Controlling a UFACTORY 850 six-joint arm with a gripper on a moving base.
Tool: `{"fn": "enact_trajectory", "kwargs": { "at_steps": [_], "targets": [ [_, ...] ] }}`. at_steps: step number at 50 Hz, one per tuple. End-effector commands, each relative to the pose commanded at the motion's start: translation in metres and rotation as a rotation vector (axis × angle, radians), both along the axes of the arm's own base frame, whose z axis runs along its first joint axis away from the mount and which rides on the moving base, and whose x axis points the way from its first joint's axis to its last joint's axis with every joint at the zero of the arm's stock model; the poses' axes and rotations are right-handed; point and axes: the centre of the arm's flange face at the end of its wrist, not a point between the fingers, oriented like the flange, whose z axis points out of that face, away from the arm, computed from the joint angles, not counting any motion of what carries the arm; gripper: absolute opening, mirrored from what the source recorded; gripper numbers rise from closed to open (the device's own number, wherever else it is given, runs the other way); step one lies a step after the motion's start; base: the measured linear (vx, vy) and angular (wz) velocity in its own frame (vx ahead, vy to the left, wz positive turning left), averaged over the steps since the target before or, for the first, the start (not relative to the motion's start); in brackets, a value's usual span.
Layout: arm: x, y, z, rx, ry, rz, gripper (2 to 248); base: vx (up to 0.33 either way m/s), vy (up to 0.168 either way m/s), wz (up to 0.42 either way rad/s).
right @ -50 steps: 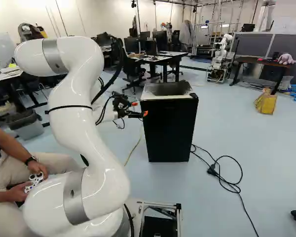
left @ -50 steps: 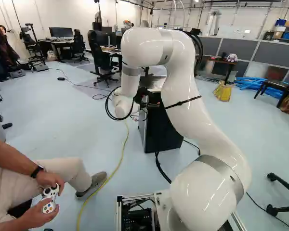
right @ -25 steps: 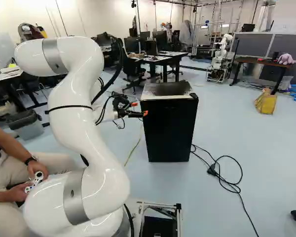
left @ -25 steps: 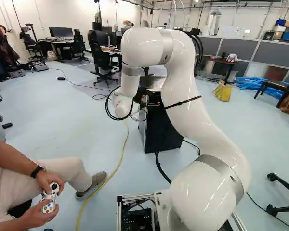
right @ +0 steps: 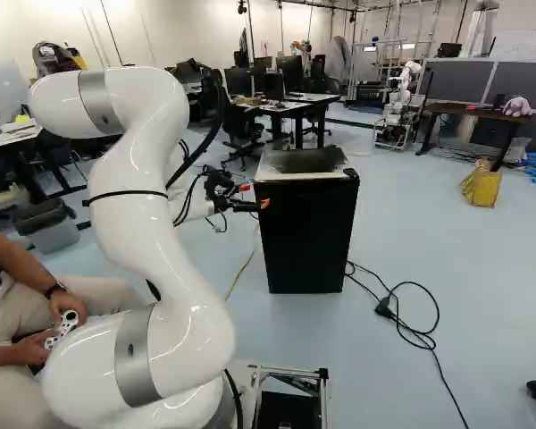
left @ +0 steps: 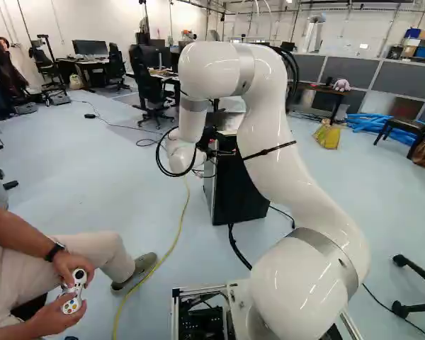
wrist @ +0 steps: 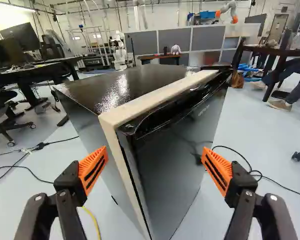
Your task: Grab a drink from the fridge
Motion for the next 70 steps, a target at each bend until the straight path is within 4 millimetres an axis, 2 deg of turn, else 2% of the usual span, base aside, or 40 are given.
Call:
{"fn": "enact_trajectory", "kwargs": {
  "at_steps": [41,70],
  "targets": [
    [0.004,-0.017,0.003,-0.023,-0.021,-0.037,247,0.000,0.000,0.000],
    [-0.008,-0.030,0.005,-0.035,-0.007,-0.051,247,0.000,0.000,0.000]
  ]
}}
